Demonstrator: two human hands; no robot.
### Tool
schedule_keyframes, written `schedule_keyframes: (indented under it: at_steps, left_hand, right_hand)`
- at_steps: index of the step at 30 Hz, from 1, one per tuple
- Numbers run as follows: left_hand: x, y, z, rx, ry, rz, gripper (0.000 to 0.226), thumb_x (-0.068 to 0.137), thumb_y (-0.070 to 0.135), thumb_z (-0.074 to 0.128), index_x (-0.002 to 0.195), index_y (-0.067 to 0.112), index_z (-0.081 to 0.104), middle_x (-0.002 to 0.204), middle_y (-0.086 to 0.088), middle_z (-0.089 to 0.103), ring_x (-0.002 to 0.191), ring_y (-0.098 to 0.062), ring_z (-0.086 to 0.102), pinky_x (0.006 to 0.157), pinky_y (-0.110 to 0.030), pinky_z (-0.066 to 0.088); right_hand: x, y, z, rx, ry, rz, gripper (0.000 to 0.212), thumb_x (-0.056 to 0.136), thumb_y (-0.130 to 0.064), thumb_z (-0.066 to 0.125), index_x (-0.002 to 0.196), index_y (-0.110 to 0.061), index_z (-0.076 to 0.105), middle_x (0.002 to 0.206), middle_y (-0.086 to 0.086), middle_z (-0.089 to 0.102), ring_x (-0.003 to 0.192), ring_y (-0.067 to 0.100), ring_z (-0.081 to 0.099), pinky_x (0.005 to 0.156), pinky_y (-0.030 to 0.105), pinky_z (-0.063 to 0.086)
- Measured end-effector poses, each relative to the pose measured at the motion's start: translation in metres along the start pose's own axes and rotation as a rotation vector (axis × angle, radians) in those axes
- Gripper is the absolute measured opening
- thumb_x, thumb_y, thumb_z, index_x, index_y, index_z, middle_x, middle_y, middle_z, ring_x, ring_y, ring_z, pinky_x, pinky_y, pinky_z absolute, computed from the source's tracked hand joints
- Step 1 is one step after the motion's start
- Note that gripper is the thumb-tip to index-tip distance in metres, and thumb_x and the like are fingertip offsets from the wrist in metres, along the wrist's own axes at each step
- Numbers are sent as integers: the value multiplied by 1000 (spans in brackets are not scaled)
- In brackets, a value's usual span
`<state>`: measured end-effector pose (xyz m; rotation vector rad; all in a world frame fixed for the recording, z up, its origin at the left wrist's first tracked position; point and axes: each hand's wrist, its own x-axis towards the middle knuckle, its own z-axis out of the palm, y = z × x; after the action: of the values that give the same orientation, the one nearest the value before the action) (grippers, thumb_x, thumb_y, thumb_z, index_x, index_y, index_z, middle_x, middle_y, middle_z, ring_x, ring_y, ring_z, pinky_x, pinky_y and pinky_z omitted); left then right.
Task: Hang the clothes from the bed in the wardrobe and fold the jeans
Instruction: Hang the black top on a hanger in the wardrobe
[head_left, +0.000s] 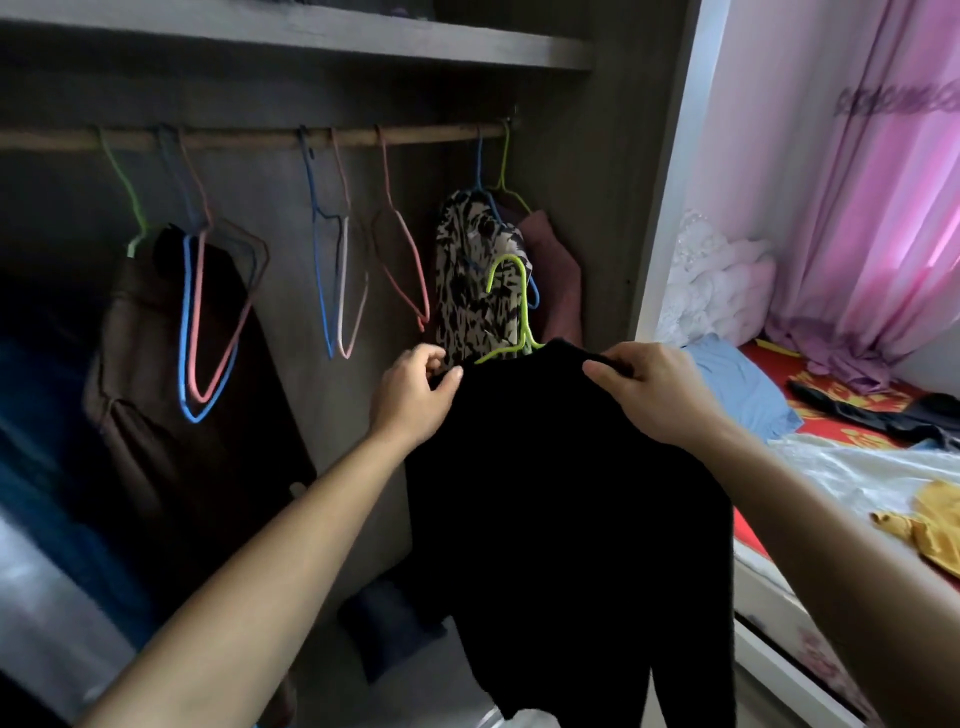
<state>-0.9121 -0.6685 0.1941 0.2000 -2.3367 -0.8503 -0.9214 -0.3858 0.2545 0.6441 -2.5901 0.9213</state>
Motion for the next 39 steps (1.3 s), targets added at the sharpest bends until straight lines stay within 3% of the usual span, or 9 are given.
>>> schedule_keyframes:
  at_steps: [7, 12, 16, 19, 22, 26, 30, 35, 39]
  left_hand:
    - [42, 10, -1, -15, 324, -10, 59, 84, 35, 73, 127, 4, 50, 123, -19, 51, 114, -36, 50, 98, -39, 37]
    - [73, -7, -8, 259, 184, -17, 33, 95, 39, 59, 109, 10, 68, 114, -19, 58, 113, -39, 48, 98, -41, 37]
    - [81, -25, -15, 392, 93, 27, 32, 100, 33, 49, 96, 8, 69, 107, -12, 61, 104, -35, 52, 86, -44, 46]
    - [85, -35, -19, 417, 67, 8, 32, 100, 33, 49, 93, 8, 68, 104, -10, 62, 103, -32, 54, 87, -43, 45]
    - [88, -40, -21, 404, 70, 0, 32, 100, 33, 50, 87, 9, 67, 98, -7, 63, 99, -28, 56, 84, -42, 46]
    - [85, -45, -18, 388, 87, 12, 32, 100, 33, 52, 82, 9, 64, 89, -6, 63, 91, -28, 59, 76, -42, 47]
    - [79, -44, -21, 374, 97, 4, 33, 100, 33, 51, 84, 8, 65, 88, -8, 63, 88, -30, 60, 74, -43, 48]
    - [63, -42, -26, 301, 90, 53, 29, 100, 33, 50, 103, 12, 69, 100, -5, 66, 96, -25, 62, 80, -41, 50]
    - [37, -46, -21, 248, 52, 24, 43, 99, 38, 50, 133, 13, 56, 122, -3, 63, 115, -22, 57, 95, -38, 46]
  right_hand:
    - [75, -21, 27, 609, -88, 238, 32, 95, -36, 66, 77, -12, 72, 57, -1, 52, 43, 8, 45, 44, 21, 35]
    - [156, -46, 55, 615, 14, 125, 44, 95, -36, 64, 89, 8, 63, 65, 5, 51, 58, 19, 46, 57, 33, 36]
    - [216, -72, 58, 628, 11, 81, 35, 99, -32, 58, 85, -1, 65, 64, 3, 49, 57, 15, 46, 60, 33, 35]
    - [250, -87, 50, 667, -72, 8, 33, 103, -28, 52, 107, 1, 67, 83, 8, 61, 73, 20, 55, 73, 38, 43]
    - [273, -93, 49, 600, -146, -71, 32, 105, -23, 48, 118, 1, 64, 108, 18, 65, 92, 26, 60, 87, 40, 49]
    - [276, -90, 82, 303, -242, -56, 27, 106, -26, 46, 95, -3, 56, 99, 20, 56, 94, 27, 54, 80, 34, 40]
    - [260, -80, 103, 264, -221, -42, 31, 107, -27, 43, 103, 2, 53, 106, 22, 59, 110, 41, 58, 93, 43, 46]
    - [232, -72, 98, 142, -157, -47, 46, 102, -34, 51, 139, -6, 49, 133, 19, 59, 126, 37, 52, 101, 46, 46]
    - [183, -50, 99, 62, -21, -39, 49, 98, -46, 51, 140, -19, 51, 131, 10, 62, 121, 34, 56, 92, 42, 49]
